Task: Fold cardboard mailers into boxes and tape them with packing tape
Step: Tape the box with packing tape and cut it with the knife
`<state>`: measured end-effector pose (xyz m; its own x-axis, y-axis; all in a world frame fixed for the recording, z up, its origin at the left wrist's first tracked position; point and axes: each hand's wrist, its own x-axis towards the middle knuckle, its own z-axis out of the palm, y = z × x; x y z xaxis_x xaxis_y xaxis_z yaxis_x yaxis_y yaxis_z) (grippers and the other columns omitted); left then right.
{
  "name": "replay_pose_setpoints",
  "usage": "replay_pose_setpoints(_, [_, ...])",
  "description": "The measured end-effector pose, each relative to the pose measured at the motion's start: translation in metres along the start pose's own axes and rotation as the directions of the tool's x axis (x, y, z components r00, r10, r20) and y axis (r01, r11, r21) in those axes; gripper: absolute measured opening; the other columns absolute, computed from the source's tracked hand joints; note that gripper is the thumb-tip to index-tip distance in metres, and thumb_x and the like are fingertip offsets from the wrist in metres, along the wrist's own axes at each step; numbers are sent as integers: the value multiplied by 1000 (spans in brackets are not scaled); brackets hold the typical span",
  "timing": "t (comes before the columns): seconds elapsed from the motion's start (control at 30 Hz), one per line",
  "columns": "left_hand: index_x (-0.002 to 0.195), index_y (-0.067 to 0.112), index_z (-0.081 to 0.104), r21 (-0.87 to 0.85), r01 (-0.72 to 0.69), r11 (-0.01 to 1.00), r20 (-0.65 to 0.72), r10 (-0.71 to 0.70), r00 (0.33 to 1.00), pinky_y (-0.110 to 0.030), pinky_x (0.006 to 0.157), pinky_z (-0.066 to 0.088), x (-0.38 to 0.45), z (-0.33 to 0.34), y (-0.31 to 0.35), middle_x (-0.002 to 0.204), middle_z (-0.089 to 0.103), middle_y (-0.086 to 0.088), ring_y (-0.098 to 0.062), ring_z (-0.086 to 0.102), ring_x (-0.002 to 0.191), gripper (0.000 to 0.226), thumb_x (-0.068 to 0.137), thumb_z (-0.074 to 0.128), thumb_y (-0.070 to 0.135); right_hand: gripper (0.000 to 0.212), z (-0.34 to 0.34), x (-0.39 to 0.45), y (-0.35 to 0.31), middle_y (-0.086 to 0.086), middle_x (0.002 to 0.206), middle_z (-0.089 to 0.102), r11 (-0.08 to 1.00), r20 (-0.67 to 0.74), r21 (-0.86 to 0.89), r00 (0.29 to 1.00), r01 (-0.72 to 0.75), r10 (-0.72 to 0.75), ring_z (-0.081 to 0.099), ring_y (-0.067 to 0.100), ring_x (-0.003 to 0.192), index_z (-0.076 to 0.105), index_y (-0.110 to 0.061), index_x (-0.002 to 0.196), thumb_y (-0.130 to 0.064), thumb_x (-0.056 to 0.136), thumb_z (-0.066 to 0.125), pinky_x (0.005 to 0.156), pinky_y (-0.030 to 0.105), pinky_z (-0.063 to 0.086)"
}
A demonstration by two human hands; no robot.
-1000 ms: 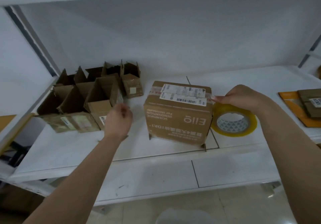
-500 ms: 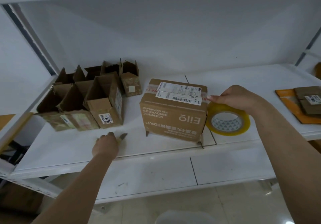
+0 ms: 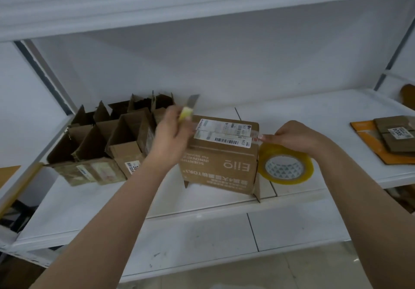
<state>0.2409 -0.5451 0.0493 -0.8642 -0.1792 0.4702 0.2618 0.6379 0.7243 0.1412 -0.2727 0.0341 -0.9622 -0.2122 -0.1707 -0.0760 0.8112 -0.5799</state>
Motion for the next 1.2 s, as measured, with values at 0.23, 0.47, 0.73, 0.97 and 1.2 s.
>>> replay_pose_setpoints(0.23, [74,12,60,-170,199,965,403,-116,908,-25,50,48,43,92,62,53,63,0,-15,54,43,40,104,39,27,66,-10,-5,6,10,79,72,994,111,110,993,26,-38,66,20,67,74,-2,84,-67,74,65,69,30,51])
replay_pose_setpoints(0.47, [71,14,58,2,56,998,300,-53,952,-41,69,53,39,106,34,61,64,-6,-16,54,51,39,103,39,24,54,-8,-22,42,12,108,70,828,225,561,964,-7,-144,66,33,103,69,-18,111,-43,63,71,87,43,54])
replay_pose_setpoints(0.73, [80,2,60,93,9,996,241,-31,970,-45,73,52,38,107,36,75,69,-16,-35,64,71,39,103,37,24,23,-11,-12,41,7,101,71,889,197,454,966,60,-166,70,28,89,68,-28,104,-36,83,71,76,39,59])
replay_pose_setpoints(0.97, [84,1,60,133,-20,991,242,-13,970,-44,73,52,35,105,36,76,68,-15,-32,64,70,40,104,37,27,22,3,-11,50,-6,102,64,984,195,178,980,3,-39,66,16,86,66,-37,99,-49,82,71,69,27,54])
replay_pose_setpoints(1.2, [63,19,58,160,4,987,486,-82,870,-38,80,52,37,92,47,67,67,0,-15,63,64,49,101,38,40,25,7,-22,59,-6,103,72,943,229,330,973,-45,-34,69,19,93,74,-44,100,-57,81,63,88,39,56])
